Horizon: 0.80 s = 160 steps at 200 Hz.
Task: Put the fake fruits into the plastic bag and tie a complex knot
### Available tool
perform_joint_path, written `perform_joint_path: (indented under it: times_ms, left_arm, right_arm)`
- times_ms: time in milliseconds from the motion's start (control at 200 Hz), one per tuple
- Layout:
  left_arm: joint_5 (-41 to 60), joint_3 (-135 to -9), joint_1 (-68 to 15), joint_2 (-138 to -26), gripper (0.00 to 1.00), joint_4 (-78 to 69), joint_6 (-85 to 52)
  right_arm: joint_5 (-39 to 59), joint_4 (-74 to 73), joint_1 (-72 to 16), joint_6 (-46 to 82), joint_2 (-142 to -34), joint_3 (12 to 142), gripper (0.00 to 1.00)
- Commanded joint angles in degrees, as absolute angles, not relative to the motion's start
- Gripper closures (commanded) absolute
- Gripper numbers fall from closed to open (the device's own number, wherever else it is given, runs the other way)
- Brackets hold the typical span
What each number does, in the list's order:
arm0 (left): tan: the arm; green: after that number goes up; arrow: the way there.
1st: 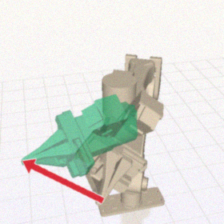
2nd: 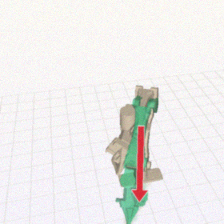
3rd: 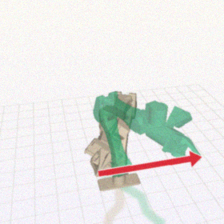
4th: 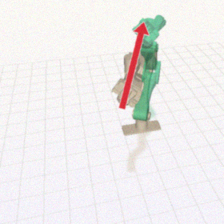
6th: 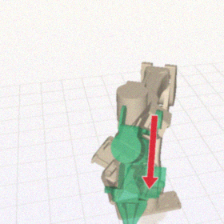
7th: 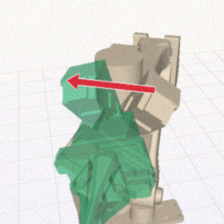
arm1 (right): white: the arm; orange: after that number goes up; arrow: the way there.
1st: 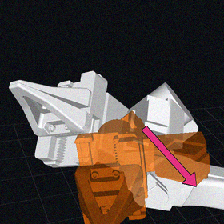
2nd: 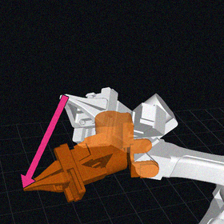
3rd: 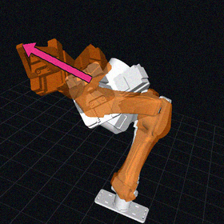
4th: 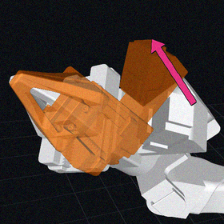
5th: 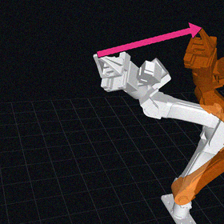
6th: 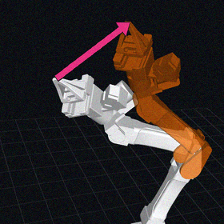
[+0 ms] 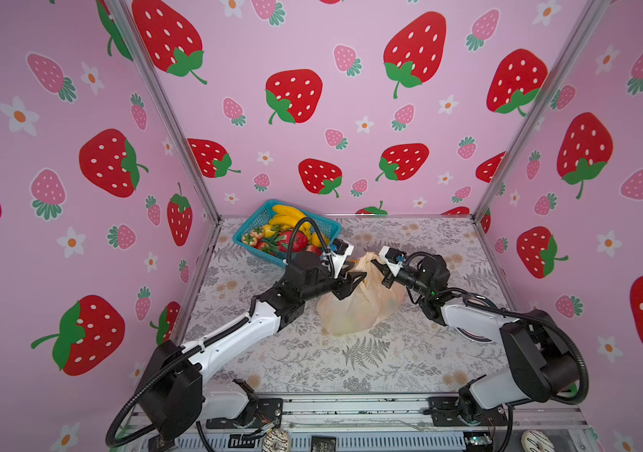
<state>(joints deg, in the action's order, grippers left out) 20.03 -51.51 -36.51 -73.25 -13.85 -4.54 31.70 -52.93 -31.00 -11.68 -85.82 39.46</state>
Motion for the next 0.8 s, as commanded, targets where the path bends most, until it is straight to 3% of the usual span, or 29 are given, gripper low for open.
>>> perform_joint_path:
  times_ms: [0,115,265,435,795]
  left_arm:
    - [24.57,-50.38,-32.93,-70.55,0.47,-11.38,-0.5]
    - [23.12,-51.68,-29.04,-70.76,0.51,-7.65,2.71]
    - [19.19,-53.82,-27.42,-75.98,0.55,-5.38,17.63]
    - [24.62,-56.03,-28.09,-82.83,0.53,-7.97,28.19]
    - [25.51,-58.97,-32.64,-88.07,0.51,-16.58,29.14]
  right_arm:
    - [35.39,-55.02,-30.58,-10.68,-86.31,40.47,1.0]
    - [36.23,-54.6,-30.58,-10.36,-86.36,40.78,1.0]
    - [37.43,-54.75,-30.55,-9.15,-86.13,41.08,1.0]
    - [38.68,-54.94,-30.58,-7.63,-86.34,41.39,1.0]
    - [39.05,-54.5,-30.59,-7.51,-85.94,41.05,1.0]
